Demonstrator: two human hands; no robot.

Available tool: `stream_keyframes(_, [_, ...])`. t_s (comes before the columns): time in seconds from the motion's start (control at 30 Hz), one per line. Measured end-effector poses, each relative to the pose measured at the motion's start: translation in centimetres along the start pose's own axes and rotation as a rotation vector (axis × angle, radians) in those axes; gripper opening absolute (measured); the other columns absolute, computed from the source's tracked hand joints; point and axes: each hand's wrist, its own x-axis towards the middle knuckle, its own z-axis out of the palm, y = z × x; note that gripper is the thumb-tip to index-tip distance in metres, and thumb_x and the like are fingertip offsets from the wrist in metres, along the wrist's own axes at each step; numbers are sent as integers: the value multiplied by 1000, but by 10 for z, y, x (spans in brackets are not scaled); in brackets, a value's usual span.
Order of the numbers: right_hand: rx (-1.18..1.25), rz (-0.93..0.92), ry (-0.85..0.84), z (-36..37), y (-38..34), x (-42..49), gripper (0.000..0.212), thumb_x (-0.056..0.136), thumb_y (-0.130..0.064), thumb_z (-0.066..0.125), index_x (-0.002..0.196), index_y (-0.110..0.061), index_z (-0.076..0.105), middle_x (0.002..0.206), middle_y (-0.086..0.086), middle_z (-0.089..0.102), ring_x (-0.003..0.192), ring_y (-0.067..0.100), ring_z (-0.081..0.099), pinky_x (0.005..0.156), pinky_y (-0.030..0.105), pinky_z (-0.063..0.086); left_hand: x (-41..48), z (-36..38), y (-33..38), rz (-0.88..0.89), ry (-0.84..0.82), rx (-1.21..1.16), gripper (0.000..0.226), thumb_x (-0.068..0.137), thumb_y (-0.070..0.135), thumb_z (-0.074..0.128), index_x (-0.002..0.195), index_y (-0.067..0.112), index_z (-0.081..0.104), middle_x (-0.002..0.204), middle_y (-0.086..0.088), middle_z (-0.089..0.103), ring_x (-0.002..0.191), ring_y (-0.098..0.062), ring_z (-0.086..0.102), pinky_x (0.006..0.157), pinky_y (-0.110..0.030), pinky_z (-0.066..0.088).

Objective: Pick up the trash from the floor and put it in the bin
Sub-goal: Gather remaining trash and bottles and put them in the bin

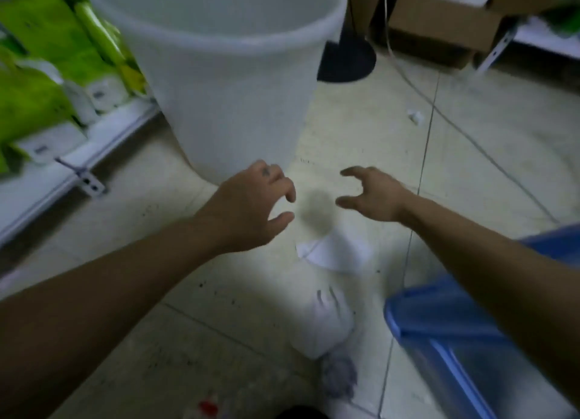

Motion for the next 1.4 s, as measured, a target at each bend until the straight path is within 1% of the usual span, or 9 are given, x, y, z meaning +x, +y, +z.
stream_keyframes(0.13, [-63, 5, -269, 84, 30, -19, 68, 87, -43, 62, 146, -26, 33, 150, 13, 34, 133, 32, 38, 107, 39, 33, -39, 77, 35, -137, -368, -205, 43, 83, 47, 59, 119, 24, 54, 121, -2, 56, 108, -21, 48, 81, -31, 41])
stream_keyframes(0.33, [-115, -8, -399, 138, 54, -30, 51, 95, -35, 47, 145, -33, 36, 155, 16, 23, 141, 35, 24, 113, 45, 23, -77, 147, 70, 11, -751, -145, 47, 92, 44, 47, 137, 33, 43, 153, -7, 34, 141, -27, 24, 114, -42, 19])
stream_keyframes(0.43, [-199, -27, -438, 150, 58, -31, 52, 96, -32, 43, 146, -34, 31, 154, 16, 22, 139, 39, 22, 111, 49, 22, -81, 166, 76, 32, -829, -46, 41, 94, 42, 43, 134, 35, 47, 158, -9, 20, 143, -32, 18, 116, -45, 17])
stream_keyframes(0.6, [-269, -69, -378, 158, 56, -36, 49, 92, -32, 44, 140, -23, 39, 147, 13, 35, 134, 38, 31, 105, 57, 34, -86, 181, 86, -35, -559, 61, 40, 85, 26, 56, 122, 13, 51, 134, -13, 48, 119, -29, 45, 95, -41, 39])
stream_keyframes(0.77, [-47, -30, -258, 149, 57, -43, 37, 92, -23, 51, 126, -13, 59, 128, 12, 60, 112, 28, 57, 93, 36, 46, -89, 176, 71, -239, -382, -133, 25, 83, 7, 52, 107, 8, 59, 106, -12, 63, 97, -28, 59, 77, -29, 39])
stream_keyframes(0.9, [238, 13, 153, 112, 40, -39, 35, 89, -4, 49, 114, -18, 69, 110, 4, 72, 90, 18, 67, 78, 24, 50, -55, 133, 53, -492, -113, -353, 38, 92, 14, 51, 130, 16, 49, 121, -8, 62, 105, -27, 60, 85, -32, 45])
stream_keyframes(1.03, [471, -85, 429, 40, -1, -33, 35, 86, -6, 61, 115, -25, 64, 80, -4, 68, 70, 5, 61, 64, 10, 46, 2, 56, 33, -399, 230, -314, 15, 89, 17, 58, 102, 12, 64, 103, -10, 67, 93, -27, 62, 83, -30, 47])
stream_keyframes(1.23, [667, -259, 781, -89, -75, -33, 21, 87, -18, 67, 94, -38, 66, 85, -25, 63, 83, -7, 61, 65, 7, 47, 76, -87, 21, -128, 668, -181, 3, 81, 24, 62, 82, 21, 63, 81, 7, 60, 72, -11, 54, 64, -23, 42])
stream_keyframes(1.4, [620, -283, 813, -163, -137, 4, 11, 90, -21, 63, 96, -28, 68, 93, -11, 65, 78, 4, 60, 66, 26, 57, 129, -159, -11, -437, 619, -149, 5, 82, 22, 61, 83, 24, 65, 67, 3, 59, 70, -22, 59, 60, -28, 41])
